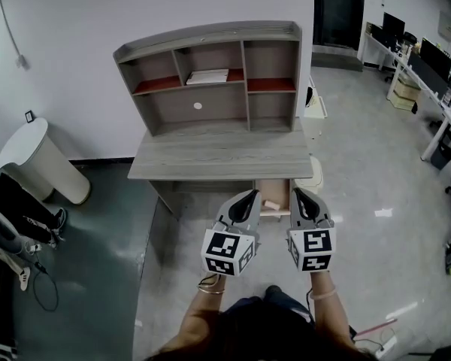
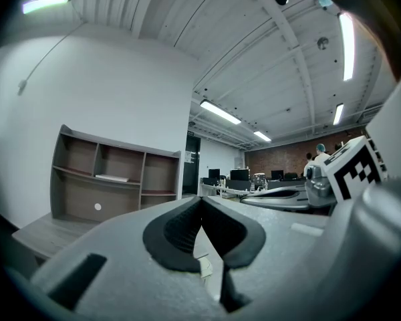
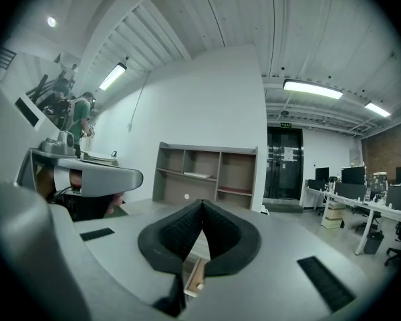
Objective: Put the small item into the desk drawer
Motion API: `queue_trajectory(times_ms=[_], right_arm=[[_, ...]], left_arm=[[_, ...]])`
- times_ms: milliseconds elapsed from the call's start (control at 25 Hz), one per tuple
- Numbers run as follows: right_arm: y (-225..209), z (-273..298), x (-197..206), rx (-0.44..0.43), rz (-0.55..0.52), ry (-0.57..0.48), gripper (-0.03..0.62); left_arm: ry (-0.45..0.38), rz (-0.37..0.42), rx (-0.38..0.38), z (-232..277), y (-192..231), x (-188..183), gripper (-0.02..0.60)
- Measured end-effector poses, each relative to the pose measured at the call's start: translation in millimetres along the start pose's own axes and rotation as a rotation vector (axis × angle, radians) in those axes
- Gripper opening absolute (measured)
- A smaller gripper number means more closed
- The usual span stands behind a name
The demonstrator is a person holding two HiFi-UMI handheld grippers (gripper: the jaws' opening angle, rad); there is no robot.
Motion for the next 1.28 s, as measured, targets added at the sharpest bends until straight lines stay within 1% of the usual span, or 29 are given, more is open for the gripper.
queue_trajectory(times_ms=[200, 360, 520, 840, 1280], right_arm=[[-11.4, -0.9, -5.4, -0.003, 0.004, -0.014, 0.002], [-21.6, -1.3, -4.0, -0.007, -0.003, 0.006, 0.002], [-29.5, 3.0, -5.1, -0.004, 0.017, -0.016, 0.002], [-29.1, 10.0, -4.5, -0.035, 0.029, -0.013, 0.002], [-26.9, 10.5, -0.6, -0.030, 0.049, -0.011, 0.002]], left_arm=[[0.005, 0.014, -0.018, 6.2, -5.6, -1.4, 0.012], [0.002, 0.014, -0.032, 15.5, -7.0, -2.8, 0.012], [-0.003, 0.020, -0.044, 21.6, -6.4, -3.7, 0.012], [-0.002, 0.022, -0.055, 30.4, -9.4, -3.5, 0.012], [-0.010, 0.020, -0.043, 30.1, -9.5, -2.7, 0.012]])
Point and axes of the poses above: the fingertips, and each gripper's own axes: z forward along the fingers, y to its left, x out of its underside, the point moved 2 cm from there along -z, backward along the fingers, and after that the axes turned 3 degrees about -z, right-handed, at the moved point
